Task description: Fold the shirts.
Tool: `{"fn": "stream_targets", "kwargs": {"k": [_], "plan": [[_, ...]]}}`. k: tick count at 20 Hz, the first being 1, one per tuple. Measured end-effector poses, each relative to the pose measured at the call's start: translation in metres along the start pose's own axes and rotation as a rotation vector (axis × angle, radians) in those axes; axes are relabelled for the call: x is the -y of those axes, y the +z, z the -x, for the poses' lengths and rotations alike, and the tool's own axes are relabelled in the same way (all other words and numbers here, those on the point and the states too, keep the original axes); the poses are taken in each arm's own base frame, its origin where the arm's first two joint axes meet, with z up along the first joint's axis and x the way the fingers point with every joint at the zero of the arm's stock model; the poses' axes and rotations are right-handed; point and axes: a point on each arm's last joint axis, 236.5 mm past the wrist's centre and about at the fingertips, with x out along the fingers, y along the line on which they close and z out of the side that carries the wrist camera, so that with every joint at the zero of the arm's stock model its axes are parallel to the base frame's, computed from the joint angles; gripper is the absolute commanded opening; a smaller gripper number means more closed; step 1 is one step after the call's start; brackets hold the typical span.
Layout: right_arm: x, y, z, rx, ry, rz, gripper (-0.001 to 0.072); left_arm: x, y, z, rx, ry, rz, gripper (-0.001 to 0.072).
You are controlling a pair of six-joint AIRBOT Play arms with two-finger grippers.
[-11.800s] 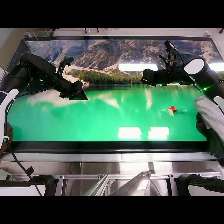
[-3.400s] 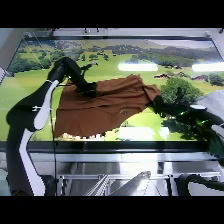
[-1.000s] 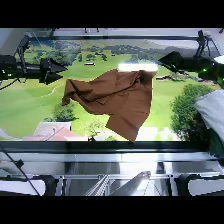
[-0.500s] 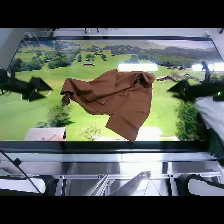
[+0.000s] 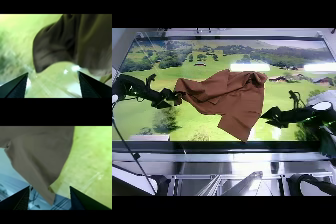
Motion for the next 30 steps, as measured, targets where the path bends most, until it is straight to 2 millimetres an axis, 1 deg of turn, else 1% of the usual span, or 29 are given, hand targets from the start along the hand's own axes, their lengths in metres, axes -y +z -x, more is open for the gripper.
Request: {"fn": "stream_targets", "kwargs": {"k": [2, 4, 5, 7, 8, 10, 13, 17, 19, 20, 21, 24, 27, 28, 29, 30], "plan": [[-0.007, -0.006, -0.006, -0.012, 0.015, 0.003, 0.0554, 0.005, 0.015, -0.006, -0.003, -0.055, 0.014, 0.0695], [-0.011, -0.008, -0.008, -0.016, 0.025, 0.004, 0.0554, 0.008, 0.022, -0.014, -0.039, -0.109, 0.027, 0.0693], [-0.012, -0.008, -0.009, -0.015, 0.027, 0.004, 0.0554, 0.011, 0.021, -0.02, -0.071, -0.137, 0.028, 0.0571], [-0.013, -0.007, -0.01, -0.006, 0.03, 0.003, 0.0553, 0.016, 0.012, -0.035, -0.16, -0.174, 0.019, 0.0007], [-0.014, -0.007, -0.01, -0.004, 0.03, 0.002, 0.0553, 0.019, 0.006, -0.041, -0.205, -0.189, 0.005, 0.0017], [-0.015, -0.005, -0.01, 0.003, 0.032, 0.0, 0.0553, 0.025, 0.004, -0.044, -0.236, -0.196, -0.024, 0.0018], [-0.013, -0.004, -0.011, 0.009, 0.026, 0.002, 0.0552, 0.033, 0.005, -0.04, -0.247, -0.206, -0.053, 0.0018], [-0.004, 0.002, -0.011, 0.031, -0.008, 0.005, 0.0549, 0.048, 0.007, -0.012, -0.221, -0.235, -0.083, 0.002], [0.002, 0.006, -0.013, 0.047, -0.023, -0.015, 0.0548, 0.06, 0.011, 0.005, -0.192, -0.279, -0.093, 0.002], [0.005, 0.009, -0.014, 0.056, -0.031, -0.028, 0.0531, 0.065, 0.012, 0.012, -0.179, -0.299, -0.095, 0.002], [0.01, 0.012, -0.017, 0.062, -0.036, -0.048, 0.0456, 0.068, 0.012, 0.017, -0.174, -0.313, -0.097, 0.002], [0.022, 0.013, -0.032, 0.049, -0.044, -0.102, 0.046, 0.076, 0.01, 0.027, -0.173, -0.346, -0.104, 0.0021], [0.013, 0.008, -0.053, 0.013, 0.012, -0.123, 0.0457, 0.083, 0.006, 0.029, -0.186, -0.36, -0.116, 0.0022], [0.008, 0.006, -0.06, 0.005, 0.036, -0.124, 0.0412, 0.086, 0.005, 0.029, -0.191, -0.364, -0.12, 0.0022], [0.005, 0.006, -0.066, 0.006, 0.054, -0.119, 0.0165, 0.089, 0.003, 0.028, -0.198, -0.368, -0.125, 0.0022], [0.003, 0.007, -0.072, 0.014, 0.067, -0.107, 0.0016, 0.092, 0.002, 0.026, -0.203, -0.368, -0.131, 0.0022]]}}
